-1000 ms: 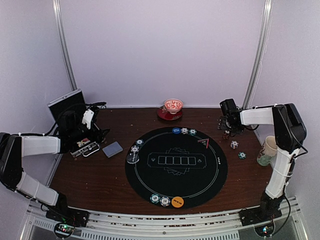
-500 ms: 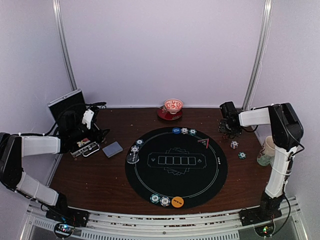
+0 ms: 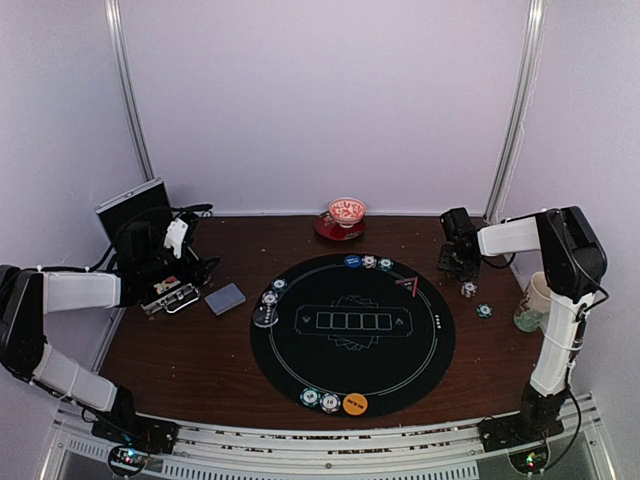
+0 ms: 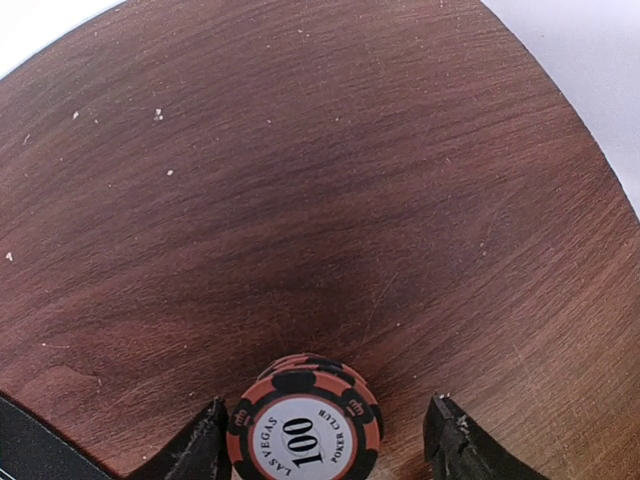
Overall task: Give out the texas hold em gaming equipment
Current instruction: Pick up the pile of poker chips from the pile of poker chips, then place the poker chips pile in the small blind area, then pick up the pile of poker chips from the pile of poker chips.
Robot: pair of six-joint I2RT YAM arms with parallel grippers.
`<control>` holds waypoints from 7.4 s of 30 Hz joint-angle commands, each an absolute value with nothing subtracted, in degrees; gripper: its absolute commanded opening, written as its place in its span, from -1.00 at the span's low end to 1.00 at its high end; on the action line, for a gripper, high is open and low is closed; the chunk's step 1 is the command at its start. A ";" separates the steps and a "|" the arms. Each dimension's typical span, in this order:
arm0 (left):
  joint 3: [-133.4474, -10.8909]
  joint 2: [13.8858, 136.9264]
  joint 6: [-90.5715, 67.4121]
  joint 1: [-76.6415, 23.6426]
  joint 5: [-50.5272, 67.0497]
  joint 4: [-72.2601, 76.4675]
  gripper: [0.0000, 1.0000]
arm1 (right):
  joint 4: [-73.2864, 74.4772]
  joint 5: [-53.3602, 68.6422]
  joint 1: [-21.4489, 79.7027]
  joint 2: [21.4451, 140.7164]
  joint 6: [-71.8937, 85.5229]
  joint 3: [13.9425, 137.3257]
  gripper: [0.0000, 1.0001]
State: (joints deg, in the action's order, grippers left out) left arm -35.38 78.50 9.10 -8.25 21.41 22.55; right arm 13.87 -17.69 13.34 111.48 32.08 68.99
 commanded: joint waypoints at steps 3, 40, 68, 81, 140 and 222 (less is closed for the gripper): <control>-36.83 78.13 9.40 -8.16 21.71 24.53 0.96 | 13.19 -17.28 12.90 110.93 32.94 68.36 0.28; -36.91 78.22 9.38 -8.17 21.62 24.60 0.96 | 14.28 -20.88 14.56 110.89 30.85 70.35 -0.19; -37.05 78.31 9.31 -8.12 21.36 24.46 0.96 | 13.89 -26.22 18.11 108.49 29.01 70.66 -0.22; -37.00 78.31 9.31 -8.14 21.27 24.53 0.96 | 11.42 -24.83 19.69 106.93 26.38 70.24 -0.24; -37.11 78.49 9.29 -8.13 20.92 24.47 0.96 | 13.51 -8.09 28.26 118.12 15.91 78.56 -0.13; -37.06 78.14 9.29 -8.13 21.33 24.24 0.96 | 16.75 -11.32 10.56 113.62 24.87 72.60 0.62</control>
